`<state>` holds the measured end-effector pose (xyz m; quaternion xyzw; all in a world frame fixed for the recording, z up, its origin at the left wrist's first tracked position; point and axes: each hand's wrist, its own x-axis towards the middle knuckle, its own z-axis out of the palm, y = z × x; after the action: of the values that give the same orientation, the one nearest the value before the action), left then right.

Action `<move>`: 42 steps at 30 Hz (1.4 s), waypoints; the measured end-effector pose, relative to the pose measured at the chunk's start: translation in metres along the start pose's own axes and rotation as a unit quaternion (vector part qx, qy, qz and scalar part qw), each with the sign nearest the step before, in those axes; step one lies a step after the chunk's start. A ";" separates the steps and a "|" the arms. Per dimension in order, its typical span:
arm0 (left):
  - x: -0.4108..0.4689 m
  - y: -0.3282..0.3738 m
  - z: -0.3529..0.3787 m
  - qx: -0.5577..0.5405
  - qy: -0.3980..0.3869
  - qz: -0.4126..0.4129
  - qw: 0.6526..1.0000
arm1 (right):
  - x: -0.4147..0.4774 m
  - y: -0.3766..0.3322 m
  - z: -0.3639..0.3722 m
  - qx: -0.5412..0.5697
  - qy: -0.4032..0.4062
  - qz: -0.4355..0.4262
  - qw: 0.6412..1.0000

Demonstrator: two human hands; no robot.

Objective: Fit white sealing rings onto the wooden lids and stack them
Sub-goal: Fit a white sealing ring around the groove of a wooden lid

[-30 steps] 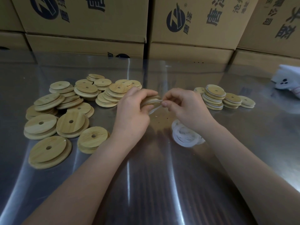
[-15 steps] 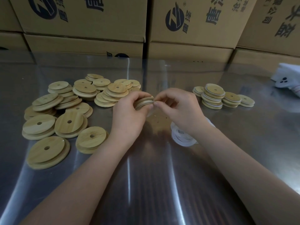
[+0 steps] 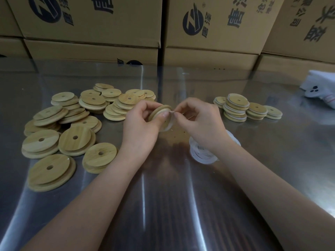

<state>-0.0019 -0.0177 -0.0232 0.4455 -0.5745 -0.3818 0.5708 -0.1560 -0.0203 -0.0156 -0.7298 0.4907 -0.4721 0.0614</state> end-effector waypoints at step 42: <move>0.001 0.000 0.003 0.020 -0.017 0.003 1.000 | 0.003 0.009 0.003 -0.058 -0.034 0.019 0.998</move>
<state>-0.0046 -0.0190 -0.0233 0.4482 -0.5930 -0.3764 0.5530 -0.1592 -0.0283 -0.0205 -0.7384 0.5285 -0.4166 0.0445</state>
